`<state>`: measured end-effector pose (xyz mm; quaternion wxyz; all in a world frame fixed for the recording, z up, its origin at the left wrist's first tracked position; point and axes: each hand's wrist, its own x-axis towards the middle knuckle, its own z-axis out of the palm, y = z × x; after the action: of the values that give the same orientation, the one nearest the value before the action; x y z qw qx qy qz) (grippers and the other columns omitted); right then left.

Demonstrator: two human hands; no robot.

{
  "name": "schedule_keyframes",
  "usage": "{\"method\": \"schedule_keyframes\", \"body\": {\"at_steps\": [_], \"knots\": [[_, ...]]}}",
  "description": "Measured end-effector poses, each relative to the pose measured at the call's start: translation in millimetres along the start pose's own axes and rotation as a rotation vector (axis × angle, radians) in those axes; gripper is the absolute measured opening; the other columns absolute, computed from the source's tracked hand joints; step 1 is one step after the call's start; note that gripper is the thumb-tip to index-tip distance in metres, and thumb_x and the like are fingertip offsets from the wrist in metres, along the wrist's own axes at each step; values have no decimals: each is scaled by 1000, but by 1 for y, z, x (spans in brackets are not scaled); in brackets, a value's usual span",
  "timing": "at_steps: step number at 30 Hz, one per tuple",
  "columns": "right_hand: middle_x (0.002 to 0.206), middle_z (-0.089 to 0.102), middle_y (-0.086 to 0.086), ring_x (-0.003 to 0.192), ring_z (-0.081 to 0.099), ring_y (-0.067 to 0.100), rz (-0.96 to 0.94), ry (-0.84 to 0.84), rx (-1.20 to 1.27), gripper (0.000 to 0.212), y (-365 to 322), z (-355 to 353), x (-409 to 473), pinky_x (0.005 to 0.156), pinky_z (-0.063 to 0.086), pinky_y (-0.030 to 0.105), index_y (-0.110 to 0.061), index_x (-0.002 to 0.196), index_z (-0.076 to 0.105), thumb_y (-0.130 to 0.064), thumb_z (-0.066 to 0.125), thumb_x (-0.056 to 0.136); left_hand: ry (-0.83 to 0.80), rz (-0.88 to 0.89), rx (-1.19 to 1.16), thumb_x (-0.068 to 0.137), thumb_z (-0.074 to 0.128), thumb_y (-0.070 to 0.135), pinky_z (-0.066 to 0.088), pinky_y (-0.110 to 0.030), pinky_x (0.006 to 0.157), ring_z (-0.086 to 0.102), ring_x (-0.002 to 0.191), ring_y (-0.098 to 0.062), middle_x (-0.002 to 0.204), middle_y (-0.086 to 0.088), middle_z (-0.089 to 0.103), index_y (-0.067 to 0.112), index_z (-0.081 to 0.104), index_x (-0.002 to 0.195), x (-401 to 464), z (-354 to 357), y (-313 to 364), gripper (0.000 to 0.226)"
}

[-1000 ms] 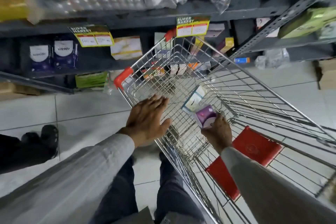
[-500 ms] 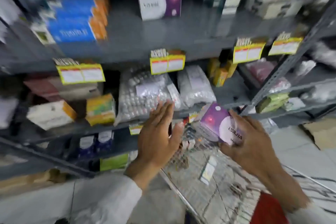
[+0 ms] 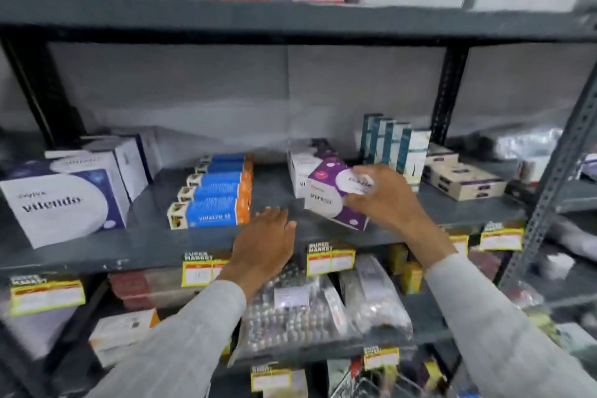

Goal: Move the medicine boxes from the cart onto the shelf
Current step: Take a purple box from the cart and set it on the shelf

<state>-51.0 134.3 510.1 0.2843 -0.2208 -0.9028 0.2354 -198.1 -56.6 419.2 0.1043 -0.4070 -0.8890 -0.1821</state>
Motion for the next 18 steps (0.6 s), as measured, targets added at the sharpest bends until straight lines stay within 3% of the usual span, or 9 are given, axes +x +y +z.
{"method": "schedule_keyframes", "body": {"at_steps": [4, 10, 16, 18], "knots": [[140, 60, 3, 108, 51, 9, 5, -81, 52, 67, 9, 26, 30, 84, 40, 23, -23, 143, 62, -38, 83, 81, 58, 7, 108, 106, 19, 43, 35, -41, 126, 51, 147, -25, 158, -10, 55, 12, 52, 151, 0, 9, -2, 64], [129, 53, -8, 127, 56, 18, -69, -113, 124, 58, 25, 47, 33, 105, 51, 37, -22, 140, 65, -35, 81, 86, 58, 14, 141, 107, 14, 45, 33, -40, 128, 47, 150, -22, 161, -6, 51, 15, 49, 153, 1, 15, -5, 65], [164, 34, -1, 149, 38, 19, -116, -106, 95, 66, 34, 58, 16, 111, 45, 29, -25, 155, 47, -34, 73, 95, 56, 10, 108, 106, 9, 46, 33, -40, 128, 46, 151, -22, 162, -6, 49, 15, 48, 154, 1, 16, -5, 69], [170, 24, -1, 154, 29, 20, -126, -118, 107, 72, 35, 56, 6, 115, 42, 34, -28, 159, 38, -37, 71, 96, 58, 5, 53, 108, 14, 46, 31, -39, 129, 44, 152, -21, 164, -6, 47, 15, 46, 155, -1, 12, -2, 65]]}}
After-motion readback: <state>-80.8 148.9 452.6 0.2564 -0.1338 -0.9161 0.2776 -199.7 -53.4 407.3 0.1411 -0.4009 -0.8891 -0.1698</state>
